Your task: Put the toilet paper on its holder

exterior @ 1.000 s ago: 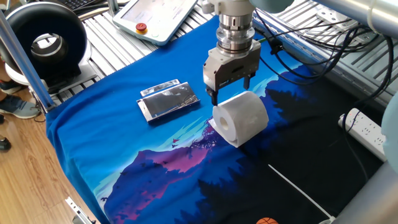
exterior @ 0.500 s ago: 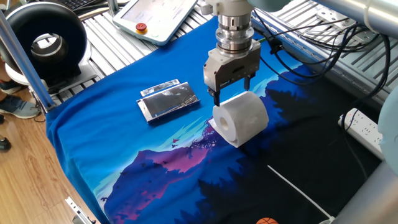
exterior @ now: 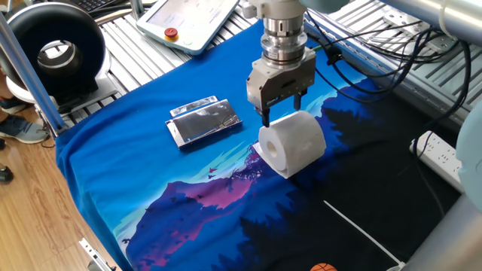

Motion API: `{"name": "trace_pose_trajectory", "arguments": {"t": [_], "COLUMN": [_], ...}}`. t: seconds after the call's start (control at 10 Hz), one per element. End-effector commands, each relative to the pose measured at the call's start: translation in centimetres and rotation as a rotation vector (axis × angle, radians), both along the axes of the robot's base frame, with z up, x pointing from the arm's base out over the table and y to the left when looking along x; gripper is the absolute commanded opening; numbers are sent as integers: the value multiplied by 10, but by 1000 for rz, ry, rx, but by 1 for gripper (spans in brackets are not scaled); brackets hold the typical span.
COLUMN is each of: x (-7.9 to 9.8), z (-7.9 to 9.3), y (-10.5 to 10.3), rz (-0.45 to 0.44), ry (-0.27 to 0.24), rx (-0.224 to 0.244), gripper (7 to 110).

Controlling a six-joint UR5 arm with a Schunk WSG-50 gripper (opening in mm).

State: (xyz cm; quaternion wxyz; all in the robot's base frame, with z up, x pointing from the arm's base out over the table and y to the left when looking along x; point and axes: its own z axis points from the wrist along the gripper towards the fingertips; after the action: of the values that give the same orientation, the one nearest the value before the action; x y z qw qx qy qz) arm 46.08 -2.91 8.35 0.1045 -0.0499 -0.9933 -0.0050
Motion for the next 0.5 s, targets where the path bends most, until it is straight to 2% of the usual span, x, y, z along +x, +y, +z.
{"name": "trace_pose_trajectory", "arguments": {"t": [0.0,0.3,0.4], "x": [4,6,6], "z": [3,3,1], "y": [0,18,16], "rz": [-1,-47,-49], "ry": [-5,-7,0], "rx": [3,69,63], "gripper": [110,110,110]}}
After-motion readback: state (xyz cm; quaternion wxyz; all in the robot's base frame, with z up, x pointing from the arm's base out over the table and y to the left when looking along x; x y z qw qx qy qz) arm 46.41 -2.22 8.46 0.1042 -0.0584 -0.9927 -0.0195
